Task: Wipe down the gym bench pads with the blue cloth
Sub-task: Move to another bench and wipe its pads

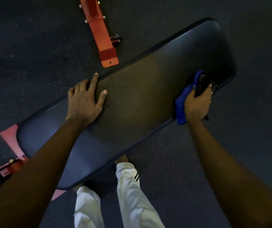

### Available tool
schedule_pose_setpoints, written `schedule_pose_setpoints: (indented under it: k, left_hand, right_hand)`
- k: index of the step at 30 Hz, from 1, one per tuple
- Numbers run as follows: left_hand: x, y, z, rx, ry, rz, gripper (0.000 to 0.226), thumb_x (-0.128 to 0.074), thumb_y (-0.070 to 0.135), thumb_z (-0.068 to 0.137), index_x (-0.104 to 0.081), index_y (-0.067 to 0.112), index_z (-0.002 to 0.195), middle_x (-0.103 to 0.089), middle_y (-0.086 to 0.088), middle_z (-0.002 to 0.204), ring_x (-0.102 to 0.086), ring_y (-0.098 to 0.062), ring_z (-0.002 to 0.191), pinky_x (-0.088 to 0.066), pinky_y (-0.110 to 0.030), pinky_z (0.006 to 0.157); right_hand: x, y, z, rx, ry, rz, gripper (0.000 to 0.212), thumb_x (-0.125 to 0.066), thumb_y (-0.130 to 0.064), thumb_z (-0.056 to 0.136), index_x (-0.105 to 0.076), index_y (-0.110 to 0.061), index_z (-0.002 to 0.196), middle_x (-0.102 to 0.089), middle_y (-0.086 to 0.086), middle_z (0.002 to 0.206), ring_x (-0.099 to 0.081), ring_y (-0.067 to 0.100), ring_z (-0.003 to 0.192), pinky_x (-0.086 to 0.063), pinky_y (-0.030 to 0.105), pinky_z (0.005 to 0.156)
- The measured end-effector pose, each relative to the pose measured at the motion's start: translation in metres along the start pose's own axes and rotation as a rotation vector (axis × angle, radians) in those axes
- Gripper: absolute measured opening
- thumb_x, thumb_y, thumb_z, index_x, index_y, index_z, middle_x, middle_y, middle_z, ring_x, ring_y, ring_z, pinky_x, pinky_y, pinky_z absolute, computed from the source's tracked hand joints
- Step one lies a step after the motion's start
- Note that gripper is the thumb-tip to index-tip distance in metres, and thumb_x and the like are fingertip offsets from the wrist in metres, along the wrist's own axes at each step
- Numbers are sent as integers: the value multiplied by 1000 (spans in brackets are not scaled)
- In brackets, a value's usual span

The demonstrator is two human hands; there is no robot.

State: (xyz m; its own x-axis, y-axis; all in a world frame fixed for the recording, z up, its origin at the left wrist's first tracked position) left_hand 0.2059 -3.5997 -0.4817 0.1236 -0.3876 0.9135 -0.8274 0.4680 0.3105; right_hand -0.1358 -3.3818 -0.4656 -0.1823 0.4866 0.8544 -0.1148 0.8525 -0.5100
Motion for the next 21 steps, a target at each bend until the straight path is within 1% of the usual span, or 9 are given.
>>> schedule_pose_setpoints:
  k: [2, 3, 6, 8, 9, 11, 15, 17, 21]
  left_hand:
    - [5, -9, -10, 0, 4, -4, 73, -25, 63, 102, -21, 24, 163, -45, -23, 149, -43, -41, 137, -31, -56, 113]
    - [8, -14, -19, 9, 21, -1, 72, -25, 62, 102, -21, 24, 163, -43, -23, 151, -40, -41, 139, -30, -56, 115]
    - [10, -36, -49, 40, 31, 6, 70, -24, 62, 103, -16, 27, 164, -30, -24, 160, -26, -41, 149, -20, -57, 121]
    - [10, -51, -63, 76, 13, 7, 71, -23, 63, 102, -12, 31, 164, -24, -25, 163, -18, -41, 153, -15, -57, 123]
    - [11, -58, -67, 90, 13, 14, 71, -23, 65, 102, -12, 33, 164, -23, -26, 163, -17, -41, 153, -14, -57, 123]
    - [11, -69, -71, 125, 23, 30, 72, -23, 68, 101, -13, 34, 163, -24, -27, 162, -18, -42, 153, -14, -58, 123]
    - [13, -89, -74, 190, 48, 33, 75, -25, 72, 99, -23, 30, 161, -37, -27, 153, -30, -41, 146, -23, -58, 118]
    - [14, -101, -73, 200, 61, 7, 75, -27, 73, 98, -30, 27, 158, -45, -26, 145, -40, -41, 137, -31, -57, 112]
    - [14, -116, -81, 222, 71, -16, 77, -27, 74, 97, -35, 25, 155, -50, -25, 139, -46, -42, 130, -34, -57, 109]
  right_hand:
    - [-3, -6, -33, 74, -29, -55, 73, -53, -44, 97, -31, -12, 158, -40, 13, 159, -38, 31, 146, -36, 51, 117]
    - [-6, -11, -56, 175, -56, -87, 72, -58, -36, 95, -33, -10, 157, -40, 15, 159, -38, 33, 146, -35, 50, 118]
    - [-25, -30, -148, 635, -329, -235, 78, -71, -17, 83, -39, -10, 154, -39, 12, 160, -34, 34, 149, -30, 50, 122]
    - [-38, -41, -186, 909, -485, -337, 85, -75, -18, 80, -37, -13, 156, -35, 8, 163, -29, 30, 151, -28, 49, 122]
    - [-42, -48, -186, 981, -517, -340, 86, -76, -18, 80, -37, -14, 156, -34, 6, 163, -29, 29, 152, -29, 49, 122]
    - [-49, -63, -169, 994, -531, -298, 81, -73, -18, 81, -39, -15, 155, -36, 6, 162, -30, 28, 151, -31, 50, 121]
    - [-65, -111, -128, 703, -316, -249, 72, -67, -24, 88, -39, -12, 154, -39, 9, 160, -33, 30, 150, -29, 47, 122]
    - [-80, -136, -145, 639, -249, -314, 72, -66, -29, 90, -38, -15, 155, -36, 5, 162, -32, 27, 151, -28, 45, 123]
    - [-95, -164, -203, 1032, -466, -366, 74, -68, -32, 88, -39, -15, 154, -38, 5, 161, -34, 26, 150, -26, 41, 122]
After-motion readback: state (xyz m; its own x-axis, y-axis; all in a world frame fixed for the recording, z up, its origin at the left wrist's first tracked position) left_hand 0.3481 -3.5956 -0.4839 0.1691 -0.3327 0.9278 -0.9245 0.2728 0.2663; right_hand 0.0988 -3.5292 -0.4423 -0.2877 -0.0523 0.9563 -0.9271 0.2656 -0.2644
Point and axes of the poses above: each hand's wrist, its own z-axis towards the middle knuckle, its own x-axis out of the back of the hand, y = z × x, the point moved 6 cm from there along z, towards the middle knuckle
